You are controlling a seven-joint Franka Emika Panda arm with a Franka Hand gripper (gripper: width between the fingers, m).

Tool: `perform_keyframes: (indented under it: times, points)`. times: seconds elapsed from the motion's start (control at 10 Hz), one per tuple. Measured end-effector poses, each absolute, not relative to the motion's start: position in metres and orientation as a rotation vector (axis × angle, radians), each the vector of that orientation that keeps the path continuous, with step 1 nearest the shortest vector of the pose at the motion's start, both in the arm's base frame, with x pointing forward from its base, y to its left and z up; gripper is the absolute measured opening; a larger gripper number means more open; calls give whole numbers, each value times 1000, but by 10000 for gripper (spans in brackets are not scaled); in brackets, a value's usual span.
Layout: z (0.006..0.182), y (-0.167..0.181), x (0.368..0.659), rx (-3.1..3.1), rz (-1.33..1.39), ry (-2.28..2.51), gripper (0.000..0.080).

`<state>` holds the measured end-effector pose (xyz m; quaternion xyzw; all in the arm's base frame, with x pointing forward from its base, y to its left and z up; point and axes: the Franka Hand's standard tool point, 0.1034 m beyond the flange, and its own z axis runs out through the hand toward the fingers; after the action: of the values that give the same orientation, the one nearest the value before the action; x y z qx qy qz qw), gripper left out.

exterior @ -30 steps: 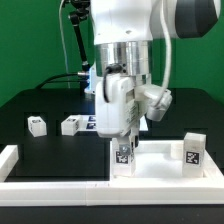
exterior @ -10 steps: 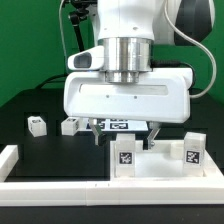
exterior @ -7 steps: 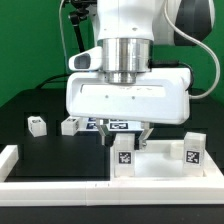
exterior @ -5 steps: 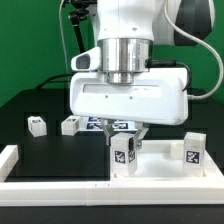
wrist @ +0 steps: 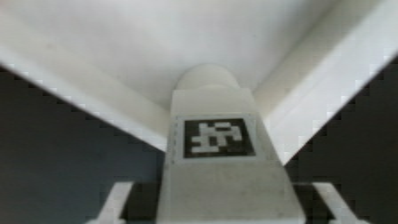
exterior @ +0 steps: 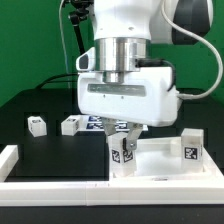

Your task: Assemble square table

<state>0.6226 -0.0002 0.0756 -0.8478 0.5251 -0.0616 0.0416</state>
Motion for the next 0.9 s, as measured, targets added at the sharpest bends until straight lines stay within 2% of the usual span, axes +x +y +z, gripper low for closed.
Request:
perform_keyframes:
  times: [0.3, 0.6, 0.9]
  points:
    - [72, 4, 623, -1957, 1, 2184, 295]
    - [70, 9, 628, -1642, 93, 2463, 298]
    - [70, 6, 625, -1546, 106, 2538, 304]
